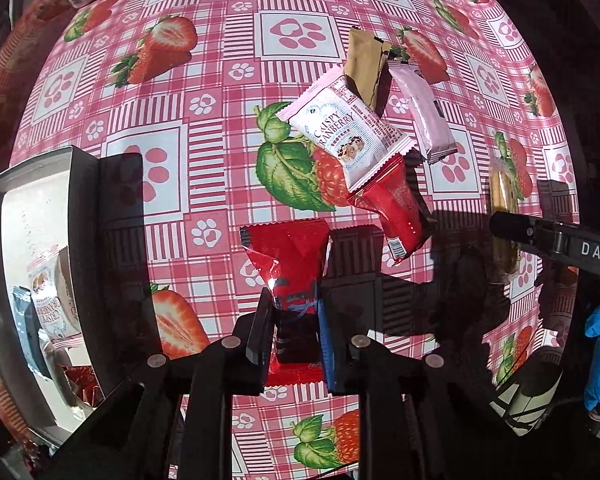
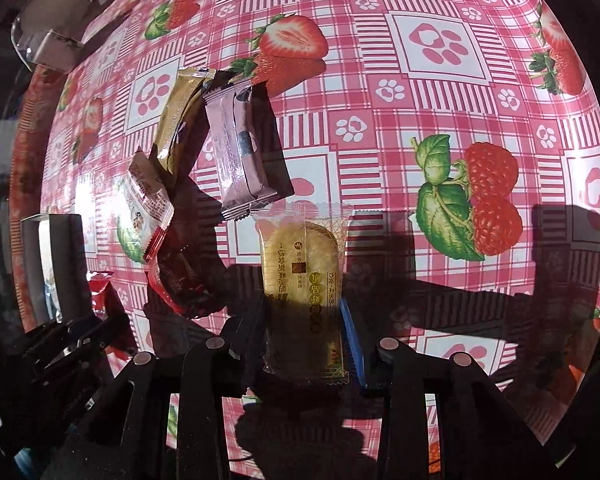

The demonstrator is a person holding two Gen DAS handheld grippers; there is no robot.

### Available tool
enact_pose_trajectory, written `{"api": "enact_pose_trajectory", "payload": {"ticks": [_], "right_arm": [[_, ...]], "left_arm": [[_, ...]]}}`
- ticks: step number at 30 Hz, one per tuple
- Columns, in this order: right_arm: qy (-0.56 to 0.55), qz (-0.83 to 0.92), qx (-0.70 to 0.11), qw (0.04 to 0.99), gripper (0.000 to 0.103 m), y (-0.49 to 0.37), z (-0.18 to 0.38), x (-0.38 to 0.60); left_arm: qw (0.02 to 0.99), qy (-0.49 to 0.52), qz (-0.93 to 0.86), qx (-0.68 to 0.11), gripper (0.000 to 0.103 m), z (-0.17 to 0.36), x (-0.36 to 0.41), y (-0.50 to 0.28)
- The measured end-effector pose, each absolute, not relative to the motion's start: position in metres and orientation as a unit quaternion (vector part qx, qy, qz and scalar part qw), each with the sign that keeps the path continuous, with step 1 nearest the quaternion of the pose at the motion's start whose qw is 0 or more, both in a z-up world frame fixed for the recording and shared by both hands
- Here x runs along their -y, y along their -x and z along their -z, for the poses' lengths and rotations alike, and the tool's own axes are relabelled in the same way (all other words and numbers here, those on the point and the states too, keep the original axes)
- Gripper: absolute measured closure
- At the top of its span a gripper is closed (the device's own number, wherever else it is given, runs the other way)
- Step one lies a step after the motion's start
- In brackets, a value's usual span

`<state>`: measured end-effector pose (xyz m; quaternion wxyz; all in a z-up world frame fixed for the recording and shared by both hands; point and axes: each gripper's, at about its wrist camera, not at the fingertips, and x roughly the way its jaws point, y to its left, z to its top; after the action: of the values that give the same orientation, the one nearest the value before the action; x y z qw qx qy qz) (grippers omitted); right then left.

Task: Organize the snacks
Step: 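Carry the red bar and yellow cake into the white box and open both tools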

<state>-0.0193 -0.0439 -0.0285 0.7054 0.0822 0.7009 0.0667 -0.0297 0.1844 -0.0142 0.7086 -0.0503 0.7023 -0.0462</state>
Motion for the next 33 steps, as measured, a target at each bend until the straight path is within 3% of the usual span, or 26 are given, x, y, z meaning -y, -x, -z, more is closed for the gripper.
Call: {"api": "enact_pose_trajectory", "payload": {"ticks": [18, 33], "right_arm": [[-0.054, -0.149, -0.681, 0.714, 0.065, 0.035, -0.007, -0.050], [0.022, -0.250, -0.663, 0.705, 0.065, 0.020, -0.035, -0.182]], "left_arm": [[0.752, 0.068, -0.008, -0.655, 0.081, -0.034, -0.256, 0.063], [0.738, 0.124, -0.111, -0.654, 0.081, -0.019, -0.362, 0.103]]}}
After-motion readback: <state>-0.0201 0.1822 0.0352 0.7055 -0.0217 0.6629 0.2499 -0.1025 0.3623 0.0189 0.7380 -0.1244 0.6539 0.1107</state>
